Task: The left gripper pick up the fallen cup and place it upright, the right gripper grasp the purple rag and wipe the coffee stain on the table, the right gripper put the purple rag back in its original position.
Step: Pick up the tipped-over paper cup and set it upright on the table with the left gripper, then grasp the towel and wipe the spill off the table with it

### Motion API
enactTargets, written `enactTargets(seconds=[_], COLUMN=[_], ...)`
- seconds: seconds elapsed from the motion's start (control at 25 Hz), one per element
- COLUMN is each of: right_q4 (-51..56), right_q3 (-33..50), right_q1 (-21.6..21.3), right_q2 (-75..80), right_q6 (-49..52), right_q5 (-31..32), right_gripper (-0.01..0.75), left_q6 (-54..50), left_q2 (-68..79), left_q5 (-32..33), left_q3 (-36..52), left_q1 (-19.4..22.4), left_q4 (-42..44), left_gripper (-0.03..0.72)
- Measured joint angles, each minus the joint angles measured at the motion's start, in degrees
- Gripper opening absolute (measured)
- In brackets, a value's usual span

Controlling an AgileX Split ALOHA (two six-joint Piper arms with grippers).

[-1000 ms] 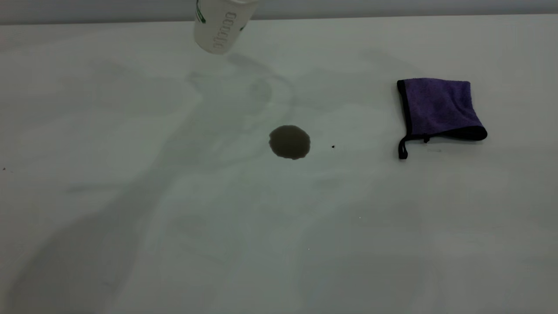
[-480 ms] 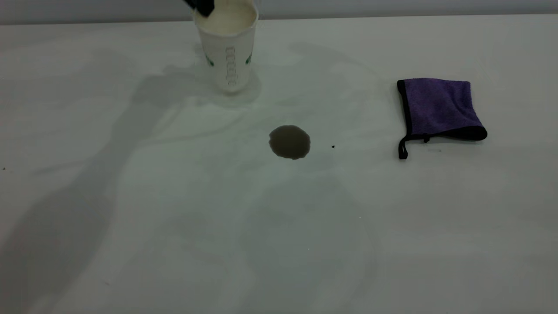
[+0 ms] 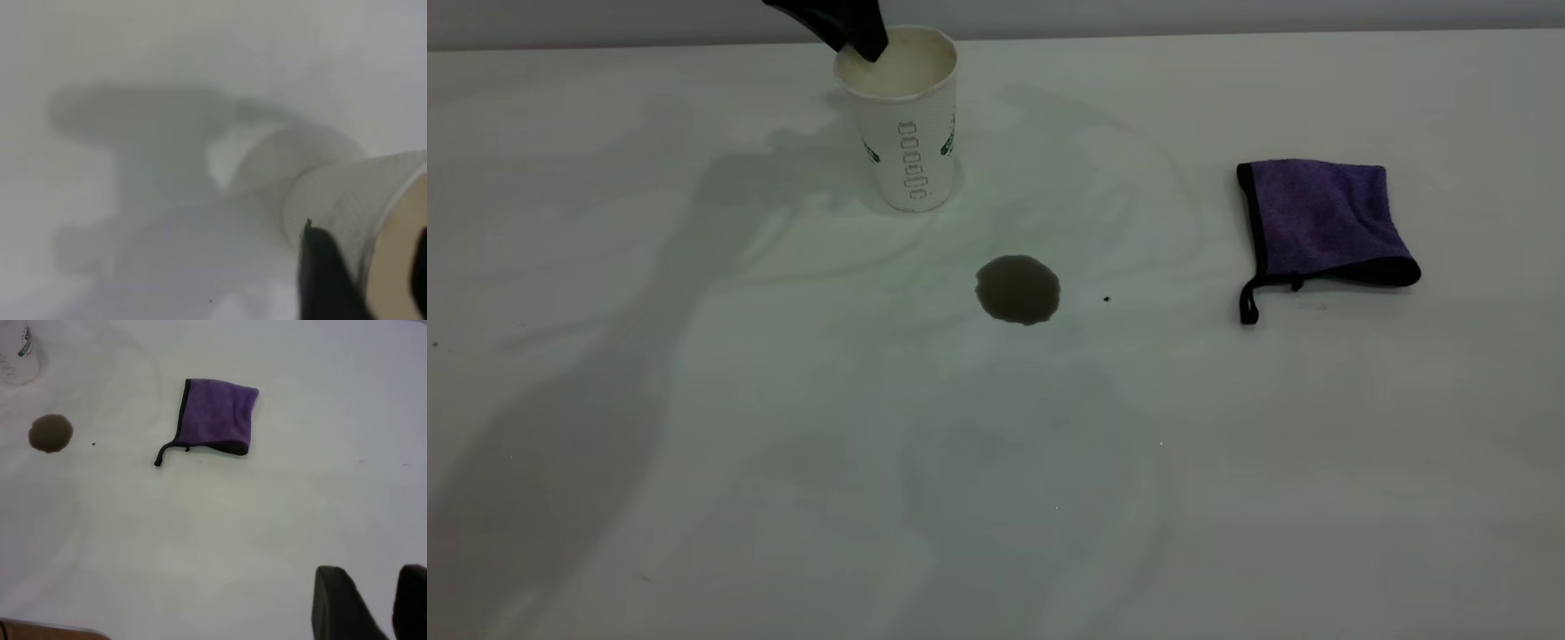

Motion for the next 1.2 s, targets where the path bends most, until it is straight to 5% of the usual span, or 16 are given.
enactTargets(seconds=[0.12,0.24,0.44,0.76,1.2], right_q4=[0.0,0.0,0.0,0.0,0.0], right_q3=[0.0,0.0,0.0,0.0,0.0], right_q1=[0.0,0.0,0.0,0.0,0.0], right_q2=[0.0,0.0,0.0,0.0,0.0], right_q6=[0.0,0.0,0.0,0.0,0.0], right_q5=[0.0,0.0,0.0,0.0,0.0], right_gripper=[0.238,0.238,0.238,0.238,0.238], left_q6=[1.8,1.8,-3.9,-16.1,-22.3], left_q2=[-3.2,-9.3,-20.8,-32.4,-54.9], left_q5=[2.5,7.8,20.8,21.1,21.1], left_q3=[0.0,-0.1,-0.4,1.9,29.5], left_q1=[0.0,0.0,0.0,0.0,0.0], left_q4=[0.1,1.1,7.0,15.2,19.4], left_gripper=[0.632,0.702,0.677,0.611,0.51])
